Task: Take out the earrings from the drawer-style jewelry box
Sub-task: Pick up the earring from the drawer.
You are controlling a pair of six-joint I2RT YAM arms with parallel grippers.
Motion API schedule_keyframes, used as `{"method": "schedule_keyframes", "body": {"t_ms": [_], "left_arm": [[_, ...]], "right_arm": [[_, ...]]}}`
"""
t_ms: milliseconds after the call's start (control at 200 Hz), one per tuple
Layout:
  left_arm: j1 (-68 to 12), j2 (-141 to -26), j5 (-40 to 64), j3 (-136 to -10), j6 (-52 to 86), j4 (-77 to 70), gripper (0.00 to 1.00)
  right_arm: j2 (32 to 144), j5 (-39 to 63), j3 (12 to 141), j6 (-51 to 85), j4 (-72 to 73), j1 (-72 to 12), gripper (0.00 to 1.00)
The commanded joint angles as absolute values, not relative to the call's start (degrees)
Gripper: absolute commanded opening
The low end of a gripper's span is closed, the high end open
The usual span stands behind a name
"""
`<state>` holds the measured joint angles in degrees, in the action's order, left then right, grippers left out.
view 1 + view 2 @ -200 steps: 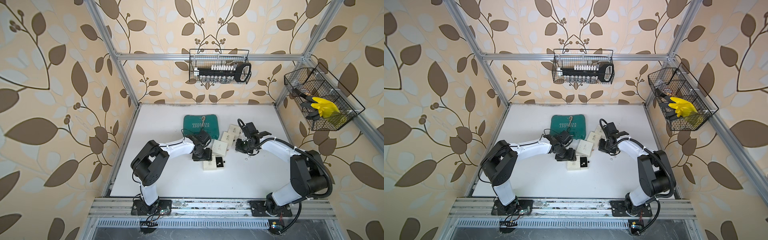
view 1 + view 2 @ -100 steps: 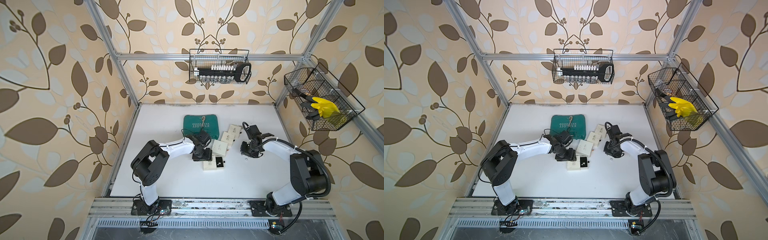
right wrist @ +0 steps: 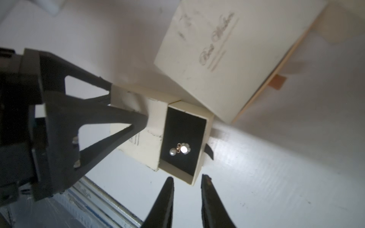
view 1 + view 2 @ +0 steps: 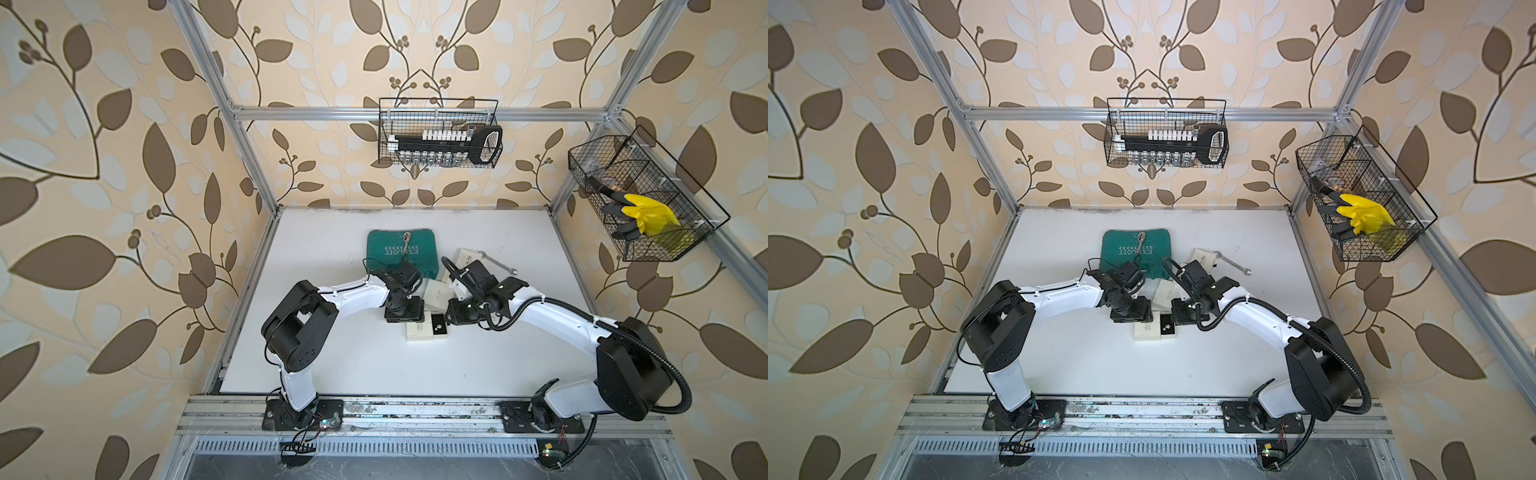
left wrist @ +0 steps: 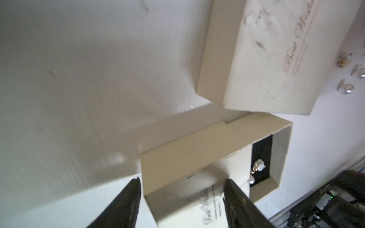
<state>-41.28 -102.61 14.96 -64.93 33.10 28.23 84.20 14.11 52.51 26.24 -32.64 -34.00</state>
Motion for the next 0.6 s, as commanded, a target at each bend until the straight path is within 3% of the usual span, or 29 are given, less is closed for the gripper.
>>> {"method": "schedule_keyframes", "body": {"t_ms": [0,595], "left_arm": [[-41.9,-102.5,15.4,-63.2,32.4,30.2,0.68],[-41.8,-101.6,14.8,-62.8,31.8,30.6,0.68]], "right_arm": [[87.3,17.1,54.4,25.8,-31.3,-36.0,0.26],[96.9,10.0,59.8,30.5,-34.2,-38.2,0.28]]}}
